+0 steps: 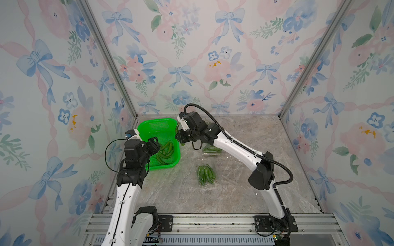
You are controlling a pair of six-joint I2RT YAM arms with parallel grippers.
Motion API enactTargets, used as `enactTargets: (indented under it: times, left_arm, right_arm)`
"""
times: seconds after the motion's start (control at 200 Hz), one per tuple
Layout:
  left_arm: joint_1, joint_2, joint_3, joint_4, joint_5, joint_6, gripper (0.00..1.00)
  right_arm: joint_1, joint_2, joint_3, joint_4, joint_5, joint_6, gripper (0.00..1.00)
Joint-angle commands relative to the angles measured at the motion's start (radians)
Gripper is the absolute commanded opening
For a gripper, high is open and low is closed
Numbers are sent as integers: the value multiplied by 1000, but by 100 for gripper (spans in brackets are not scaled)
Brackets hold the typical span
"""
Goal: Take small green peppers out of containers
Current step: Place the green pepper in the basket.
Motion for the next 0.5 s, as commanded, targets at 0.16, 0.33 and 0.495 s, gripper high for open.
enactTargets:
  times: [0.16,0.33,0.495]
  left_arm:
    - [49,-39,-61,-31,108,-18,62]
    - [49,-50,-80,-30,121,-10,62]
    - [49,-33,-94,-30,135,-2,62]
  right_arm:
    - [25,192,171,11,-140,58,6]
    - [24,265,192,38,-174,100,10]
    - [24,287,192,25,-182,88,23]
